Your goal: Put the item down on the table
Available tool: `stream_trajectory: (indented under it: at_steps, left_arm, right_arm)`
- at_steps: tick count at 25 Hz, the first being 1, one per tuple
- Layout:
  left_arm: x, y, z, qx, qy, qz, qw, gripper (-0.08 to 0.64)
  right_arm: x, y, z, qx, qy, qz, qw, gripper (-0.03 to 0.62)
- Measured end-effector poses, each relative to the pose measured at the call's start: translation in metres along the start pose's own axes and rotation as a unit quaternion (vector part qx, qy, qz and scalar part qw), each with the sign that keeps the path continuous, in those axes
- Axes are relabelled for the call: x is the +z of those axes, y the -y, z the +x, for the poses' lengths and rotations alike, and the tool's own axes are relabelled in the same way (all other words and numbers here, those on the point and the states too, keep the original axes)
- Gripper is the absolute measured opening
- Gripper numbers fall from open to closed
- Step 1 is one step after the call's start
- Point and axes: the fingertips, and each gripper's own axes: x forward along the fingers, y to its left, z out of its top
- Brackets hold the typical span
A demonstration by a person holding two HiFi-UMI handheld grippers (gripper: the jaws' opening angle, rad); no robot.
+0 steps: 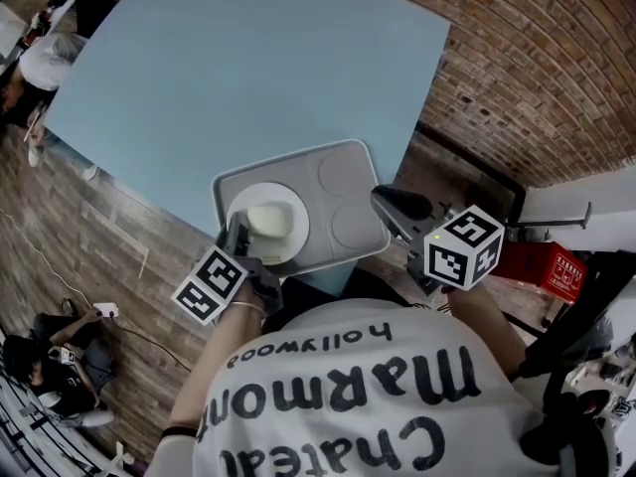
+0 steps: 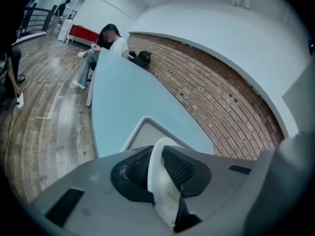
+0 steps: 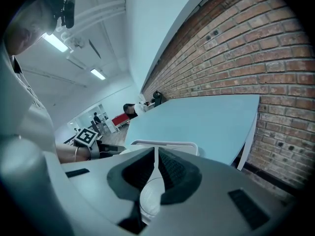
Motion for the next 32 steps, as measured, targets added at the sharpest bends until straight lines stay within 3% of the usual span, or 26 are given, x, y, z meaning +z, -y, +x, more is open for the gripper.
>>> stream_trajectory:
  at_steps: [6, 11, 18, 22, 28, 32]
  left_arm:
    - [0.004, 0.003, 0.013, -0.012, -0.001, 0.021, 0.9997, 0.046]
    - [0.01, 0.011, 0.021, -0.021, 0.016, 0.095, 0.9951, 0.055]
    - [0.004, 0.026, 0.027, -0.03, 0.022, 0.187, 0.9816, 0.063]
    - [-0.003, 0.034, 0.031, -0.039, 0.014, 0.241, 0.9696, 0.067]
    - [-0.003, 0.038, 0.032, -0.043, 0.019, 0.263, 0.9635, 0.067]
    - [0.002, 0.047, 0.029, -0.044, 0.046, 0.313, 0.9476, 0.067]
  right_arm:
    - [-0.002, 0.003, -0.001, -0.006, -0.003, 0.004, 1.0, 0.026]
    - [-0.005, 0.008, -0.003, -0.011, -0.004, 0.008, 1.0, 0.026]
    - [-0.007, 0.011, -0.006, -0.014, -0.005, 0.008, 1.0, 0.026]
    - [-0.008, 0.012, -0.007, -0.014, -0.006, 0.008, 1.0, 0.026]
    - [-0.012, 0.009, -0.007, -0.012, -0.014, 0.008, 1.0, 0.026]
    - [-0.014, 0.008, -0.005, -0.01, -0.016, 0.008, 1.0, 0.026]
